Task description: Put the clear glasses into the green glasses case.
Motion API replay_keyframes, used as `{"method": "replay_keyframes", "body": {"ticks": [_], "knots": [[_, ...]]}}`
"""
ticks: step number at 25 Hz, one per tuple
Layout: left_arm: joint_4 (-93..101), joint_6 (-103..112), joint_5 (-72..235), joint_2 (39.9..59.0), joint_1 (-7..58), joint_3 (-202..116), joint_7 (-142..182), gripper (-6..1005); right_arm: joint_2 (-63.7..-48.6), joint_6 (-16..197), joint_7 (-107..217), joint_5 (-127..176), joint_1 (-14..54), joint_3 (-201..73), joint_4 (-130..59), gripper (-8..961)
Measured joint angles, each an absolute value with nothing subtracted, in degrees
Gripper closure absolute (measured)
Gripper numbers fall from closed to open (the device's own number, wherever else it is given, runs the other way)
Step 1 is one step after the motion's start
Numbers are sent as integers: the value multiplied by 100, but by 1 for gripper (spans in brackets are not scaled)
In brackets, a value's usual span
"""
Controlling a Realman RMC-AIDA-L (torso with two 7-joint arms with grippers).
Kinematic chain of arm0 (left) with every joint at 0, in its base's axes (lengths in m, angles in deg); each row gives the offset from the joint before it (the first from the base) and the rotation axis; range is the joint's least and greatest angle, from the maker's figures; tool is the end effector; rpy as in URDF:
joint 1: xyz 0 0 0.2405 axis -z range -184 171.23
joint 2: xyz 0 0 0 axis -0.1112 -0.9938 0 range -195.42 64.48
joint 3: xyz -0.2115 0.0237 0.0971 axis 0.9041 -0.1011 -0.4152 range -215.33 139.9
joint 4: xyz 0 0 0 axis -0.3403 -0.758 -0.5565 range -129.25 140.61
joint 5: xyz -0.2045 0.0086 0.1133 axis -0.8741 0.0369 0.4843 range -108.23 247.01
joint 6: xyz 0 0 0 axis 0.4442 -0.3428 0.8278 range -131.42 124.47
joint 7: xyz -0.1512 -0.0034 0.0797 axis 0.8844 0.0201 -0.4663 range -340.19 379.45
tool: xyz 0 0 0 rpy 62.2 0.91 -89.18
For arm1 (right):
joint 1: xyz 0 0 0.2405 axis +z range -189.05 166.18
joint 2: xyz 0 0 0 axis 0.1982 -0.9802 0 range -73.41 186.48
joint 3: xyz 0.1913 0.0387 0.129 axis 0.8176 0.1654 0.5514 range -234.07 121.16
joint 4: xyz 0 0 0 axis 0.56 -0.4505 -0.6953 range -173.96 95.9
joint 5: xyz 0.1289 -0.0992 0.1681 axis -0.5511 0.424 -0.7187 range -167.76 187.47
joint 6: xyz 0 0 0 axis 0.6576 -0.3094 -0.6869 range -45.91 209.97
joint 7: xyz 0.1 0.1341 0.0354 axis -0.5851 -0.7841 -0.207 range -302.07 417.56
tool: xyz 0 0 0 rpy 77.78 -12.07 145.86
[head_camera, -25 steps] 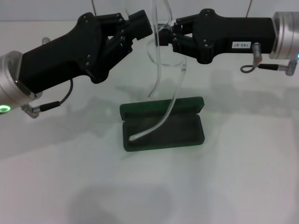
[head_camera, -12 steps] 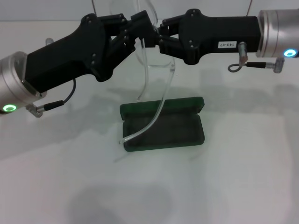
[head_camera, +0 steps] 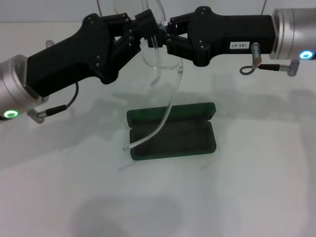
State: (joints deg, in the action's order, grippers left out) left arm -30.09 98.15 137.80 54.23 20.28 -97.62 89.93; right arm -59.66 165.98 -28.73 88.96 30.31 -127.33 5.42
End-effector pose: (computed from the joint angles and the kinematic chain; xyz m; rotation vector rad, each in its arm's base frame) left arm -0.1569 0.3275 0.0178 -2.4923 -0.2393 -1.5700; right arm 0.0697 0.3880 -0.0152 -2.8711 0.1945 1.1042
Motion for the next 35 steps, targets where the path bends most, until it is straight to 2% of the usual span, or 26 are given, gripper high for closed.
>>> {"method": "replay_keyframes", "body": {"ticks": [22, 35], "knots": [[-2816, 9788, 13768, 5417, 2113, -9724, 8827, 934, -5964, 16596, -2798, 8834, 3019, -12725, 530, 841], [-2863, 10451, 13749, 5211, 1789, -9627, 8837, 935, -5897, 16964, -2655, 8824, 2704, -11591, 483, 841]]}}
